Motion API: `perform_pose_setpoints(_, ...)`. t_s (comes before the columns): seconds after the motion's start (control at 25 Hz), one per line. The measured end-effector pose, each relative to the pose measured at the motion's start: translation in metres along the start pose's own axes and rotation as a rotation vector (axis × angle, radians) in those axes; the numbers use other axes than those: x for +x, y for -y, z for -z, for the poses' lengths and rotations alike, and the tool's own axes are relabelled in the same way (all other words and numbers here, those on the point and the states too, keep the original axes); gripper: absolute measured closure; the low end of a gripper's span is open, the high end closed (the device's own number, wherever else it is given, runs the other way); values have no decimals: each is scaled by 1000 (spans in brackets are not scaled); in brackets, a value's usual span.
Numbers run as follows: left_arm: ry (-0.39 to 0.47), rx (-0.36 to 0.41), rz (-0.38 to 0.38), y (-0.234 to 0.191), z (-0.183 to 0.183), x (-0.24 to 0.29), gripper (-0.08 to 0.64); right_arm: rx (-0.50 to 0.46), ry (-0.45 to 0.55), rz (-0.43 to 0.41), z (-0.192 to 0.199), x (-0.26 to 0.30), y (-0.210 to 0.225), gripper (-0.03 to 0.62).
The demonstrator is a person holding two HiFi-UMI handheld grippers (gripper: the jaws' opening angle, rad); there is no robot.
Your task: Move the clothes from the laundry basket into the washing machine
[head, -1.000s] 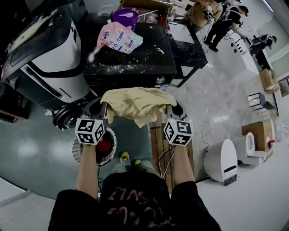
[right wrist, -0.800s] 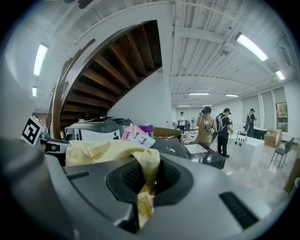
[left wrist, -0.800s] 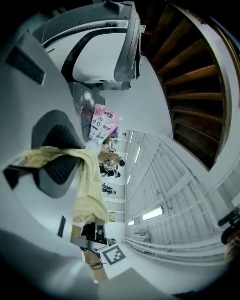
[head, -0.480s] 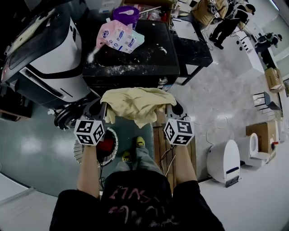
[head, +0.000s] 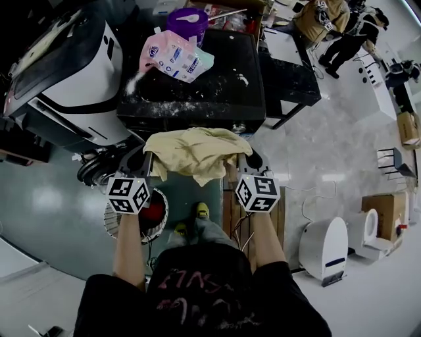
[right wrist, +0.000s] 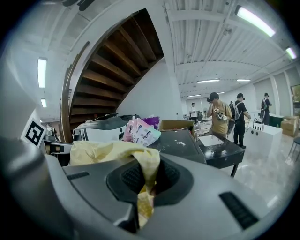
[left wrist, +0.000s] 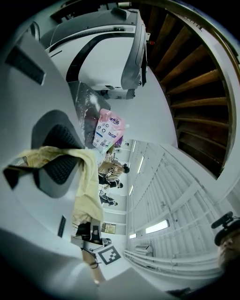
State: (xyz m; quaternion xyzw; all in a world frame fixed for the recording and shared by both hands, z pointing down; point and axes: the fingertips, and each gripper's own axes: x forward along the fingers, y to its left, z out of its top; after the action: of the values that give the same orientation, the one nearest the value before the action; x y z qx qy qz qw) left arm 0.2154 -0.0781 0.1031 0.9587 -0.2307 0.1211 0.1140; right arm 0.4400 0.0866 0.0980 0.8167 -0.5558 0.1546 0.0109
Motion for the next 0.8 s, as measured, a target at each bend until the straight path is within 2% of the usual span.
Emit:
perform_pose_setpoints(0.16, 8, -3, -16, -4, 2, 8, 528, -11, -3, -31, 2, 16, 0, 580)
perform_pose_setpoints(0.44, 40, -9, 2, -16, 19, 19, 529, -11, 16, -10, 19, 23, 5, 580)
perform_pose_setpoints(0.64, 49, -23, 14, -27, 44, 27, 528, -25, 28, 8, 40, 28, 5, 580)
perform_pose_setpoints(0.8, 69, -62, 12, -36, 68, 30, 528, -14, 26, -1, 69, 32, 3, 580)
